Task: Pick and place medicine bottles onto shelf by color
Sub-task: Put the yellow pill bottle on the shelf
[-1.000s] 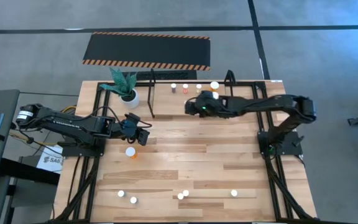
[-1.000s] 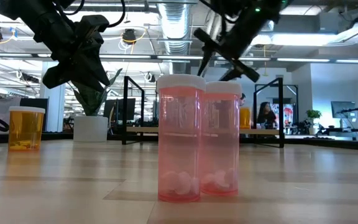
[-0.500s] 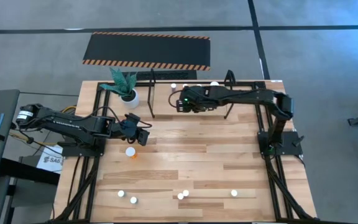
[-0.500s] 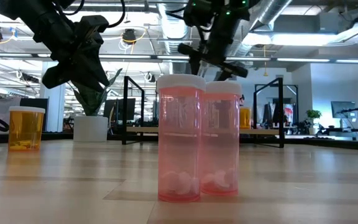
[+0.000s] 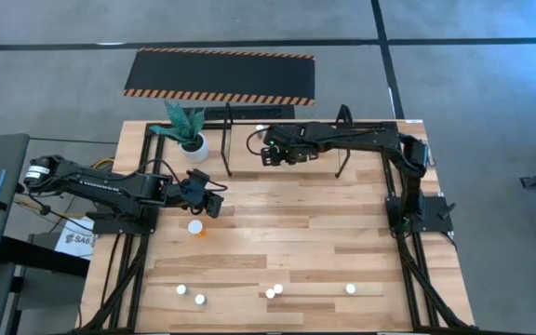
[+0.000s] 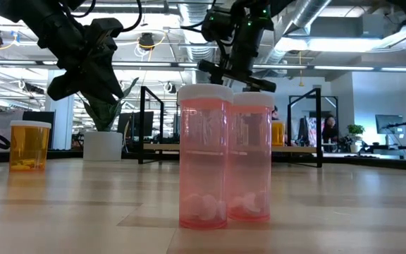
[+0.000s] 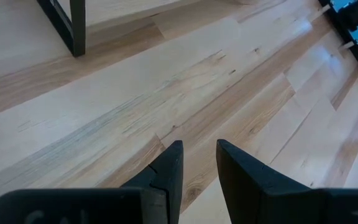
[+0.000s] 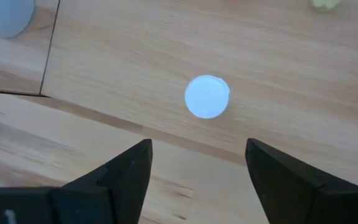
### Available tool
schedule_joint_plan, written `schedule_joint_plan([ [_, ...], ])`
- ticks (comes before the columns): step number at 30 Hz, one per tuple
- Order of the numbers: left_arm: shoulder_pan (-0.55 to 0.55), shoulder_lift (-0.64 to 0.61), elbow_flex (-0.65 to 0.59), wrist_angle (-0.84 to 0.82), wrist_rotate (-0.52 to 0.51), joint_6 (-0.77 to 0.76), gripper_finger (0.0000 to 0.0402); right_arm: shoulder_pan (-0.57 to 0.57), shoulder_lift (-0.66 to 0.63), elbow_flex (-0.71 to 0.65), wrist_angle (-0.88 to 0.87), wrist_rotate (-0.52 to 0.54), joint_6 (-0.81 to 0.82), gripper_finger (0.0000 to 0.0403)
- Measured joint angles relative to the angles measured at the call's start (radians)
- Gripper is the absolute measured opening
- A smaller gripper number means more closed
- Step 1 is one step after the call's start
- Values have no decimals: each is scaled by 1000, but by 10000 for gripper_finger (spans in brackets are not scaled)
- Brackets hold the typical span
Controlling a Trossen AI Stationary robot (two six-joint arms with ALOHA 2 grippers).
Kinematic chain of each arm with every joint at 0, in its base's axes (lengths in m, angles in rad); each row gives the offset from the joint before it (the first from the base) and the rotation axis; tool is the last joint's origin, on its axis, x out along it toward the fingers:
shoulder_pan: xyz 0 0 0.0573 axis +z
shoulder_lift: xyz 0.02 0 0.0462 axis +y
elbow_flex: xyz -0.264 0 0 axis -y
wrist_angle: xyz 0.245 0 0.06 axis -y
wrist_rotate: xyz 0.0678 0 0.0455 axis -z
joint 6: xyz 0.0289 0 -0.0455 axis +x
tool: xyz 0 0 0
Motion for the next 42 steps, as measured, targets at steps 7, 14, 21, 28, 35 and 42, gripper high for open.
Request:
schedule_joint_plan([
  [7, 0, 0, 0, 0, 0, 0, 83, 0, 13, 1, 17, 12, -63, 314],
  [14, 0, 0, 0, -3, 0, 0, 83, -17, 50, -1, 26, 7, -149, 336],
  [21, 0, 0, 0, -7, 0, 0, 83, -32, 52, 0, 35, 29, -203, 341],
  [28, 0, 0, 0, -7, 0, 0, 83, -43, 97, 1, 83, 34, -209, 341],
  [35, 0, 0, 0, -8, 0, 0, 83, -53, 101, -1, 105, 33, -213, 330],
  [42, 0, 0, 0, -8, 0, 0, 83, -53, 101, -1, 110, 40, -213, 311],
])
